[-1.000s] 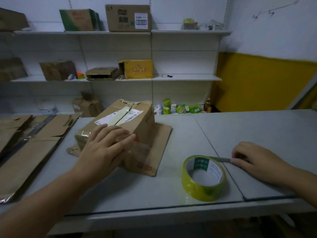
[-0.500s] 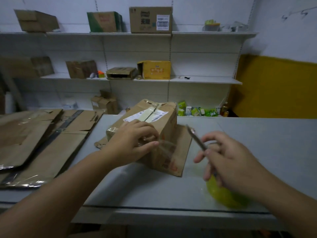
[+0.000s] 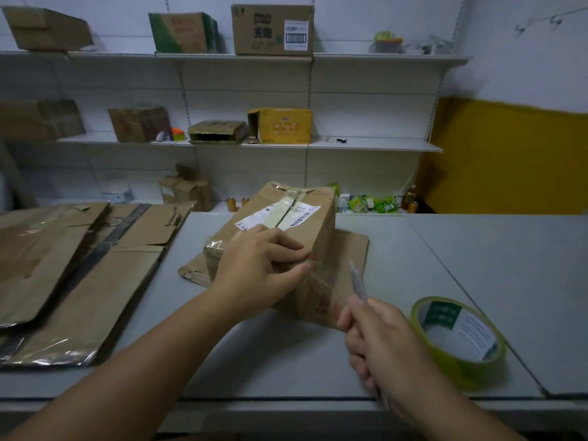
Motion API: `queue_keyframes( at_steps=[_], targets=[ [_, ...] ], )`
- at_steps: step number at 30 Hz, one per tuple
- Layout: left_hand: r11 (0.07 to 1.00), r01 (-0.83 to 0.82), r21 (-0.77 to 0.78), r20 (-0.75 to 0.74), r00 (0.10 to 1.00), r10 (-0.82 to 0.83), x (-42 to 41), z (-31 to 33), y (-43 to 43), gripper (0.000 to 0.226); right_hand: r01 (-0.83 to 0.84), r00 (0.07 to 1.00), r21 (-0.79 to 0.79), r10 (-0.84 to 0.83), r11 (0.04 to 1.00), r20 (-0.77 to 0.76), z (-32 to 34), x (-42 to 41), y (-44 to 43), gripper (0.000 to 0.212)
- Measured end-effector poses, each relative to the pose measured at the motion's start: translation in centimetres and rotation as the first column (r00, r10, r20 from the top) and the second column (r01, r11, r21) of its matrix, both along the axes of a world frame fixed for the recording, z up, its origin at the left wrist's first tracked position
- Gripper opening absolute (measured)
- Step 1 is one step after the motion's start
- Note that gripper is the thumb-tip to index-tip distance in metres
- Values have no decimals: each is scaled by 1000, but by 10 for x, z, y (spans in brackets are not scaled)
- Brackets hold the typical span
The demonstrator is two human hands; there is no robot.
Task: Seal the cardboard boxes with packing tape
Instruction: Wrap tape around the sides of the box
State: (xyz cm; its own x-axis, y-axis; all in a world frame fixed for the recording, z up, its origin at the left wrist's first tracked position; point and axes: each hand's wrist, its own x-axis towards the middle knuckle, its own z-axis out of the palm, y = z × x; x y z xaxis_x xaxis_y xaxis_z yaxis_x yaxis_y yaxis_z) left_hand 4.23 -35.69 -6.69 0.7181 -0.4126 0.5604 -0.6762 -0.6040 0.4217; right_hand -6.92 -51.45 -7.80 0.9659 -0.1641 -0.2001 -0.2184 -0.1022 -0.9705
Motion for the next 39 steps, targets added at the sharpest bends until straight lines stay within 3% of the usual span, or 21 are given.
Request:
queue_keyframes(
  at_steps=[2,7,10,12,15,19,21,23,27,31,33,39],
  targets=[
    [1000,-5,-13,36,999,5,1,-3,0,44,-27,999,20,27,999,-28,1,2,7,33],
    [1000,1,-26,52,999,0,3,-5,-2,43,-71,996,-110,64,991,-66,2,8,23,26],
    [999,-10,-32,74,997,12,2,-5,-3,41,-86,996,-266,73,960,-56,-1,11,25,22],
    [1000,-13,-27,75,997,15,2,-5,-3,42,-136,990,-433,134,891,-36,-2,14,21,21],
    [1000,-7,-15,54,998,8,3,-3,-4,44,-194,968,-677,252,710,-12,-3,20,9,24],
    [1000,-11,-21,62,998,12,2,-3,-4,44,-321,935,-797,304,512,-182,-7,26,-5,25],
    [1000,-15,-4,55,998,15,2,-2,-4,47,-338,932,-807,289,485,-216,-6,26,-13,27],
    [1000,-11,8,48,999,11,2,-2,-4,48,-345,934,-766,274,543,-227,1,20,-20,29],
    [1000,-1,3,49,999,1,2,-1,-4,47,-264,964,-402,231,877,-129,14,3,-20,28],
    [1000,4,3,61,998,-4,1,-1,-3,49,41,951,-500,119,865,284,12,17,-17,24],
    [1000,1,5,57,998,-1,0,-1,-3,50,148,920,-518,74,843,384,17,35,-20,12],
    [999,-31,-9,52,998,31,-2,-1,-4,48,24,958,-598,153,801,243,20,74,-24,9]
  ],
)
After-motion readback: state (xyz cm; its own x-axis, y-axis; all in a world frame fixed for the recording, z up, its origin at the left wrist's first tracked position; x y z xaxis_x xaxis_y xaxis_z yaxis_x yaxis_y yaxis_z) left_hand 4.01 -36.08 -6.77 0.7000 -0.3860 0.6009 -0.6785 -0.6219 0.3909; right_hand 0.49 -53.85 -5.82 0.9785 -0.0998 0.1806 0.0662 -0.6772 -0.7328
